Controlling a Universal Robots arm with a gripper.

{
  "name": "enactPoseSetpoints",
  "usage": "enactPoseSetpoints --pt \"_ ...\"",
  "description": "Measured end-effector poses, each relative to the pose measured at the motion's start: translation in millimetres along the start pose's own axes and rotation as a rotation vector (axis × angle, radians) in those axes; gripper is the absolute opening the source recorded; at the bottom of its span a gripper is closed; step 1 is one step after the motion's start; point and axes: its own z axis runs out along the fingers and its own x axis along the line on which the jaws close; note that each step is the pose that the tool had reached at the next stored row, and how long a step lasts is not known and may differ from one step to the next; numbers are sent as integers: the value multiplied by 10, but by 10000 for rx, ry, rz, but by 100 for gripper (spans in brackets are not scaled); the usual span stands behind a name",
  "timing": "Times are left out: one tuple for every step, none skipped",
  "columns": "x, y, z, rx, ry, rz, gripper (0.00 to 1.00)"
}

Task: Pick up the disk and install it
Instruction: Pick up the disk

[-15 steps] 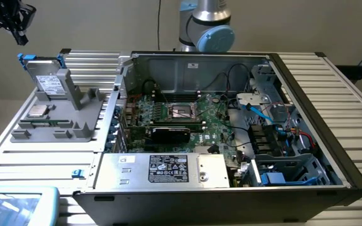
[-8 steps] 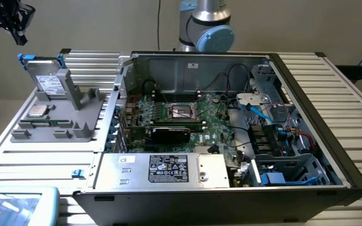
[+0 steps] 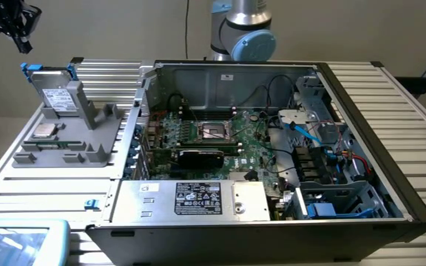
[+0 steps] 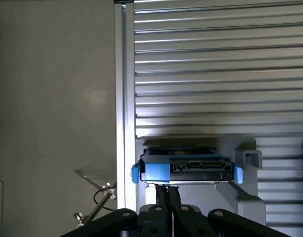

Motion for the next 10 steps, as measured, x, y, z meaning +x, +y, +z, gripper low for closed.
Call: enactPoseSetpoints --pt "0 0 0 0 0 -1 11" --pt "0 0 0 0 1 0 11" --pt "0 0 0 0 0 0 11" --pt "0 0 0 0 0 9 11" --pt "0 0 0 -3 -2 53 11" --pt "0 1 -1 -10 -4 176 11" --pt "0 1 -1 -19 -11 324 11" --pt "0 0 -1 -28 -19 490 11" --pt "0 0 0 -38 -26 650 11" --pt "0 0 0 -48 -33 818 11"
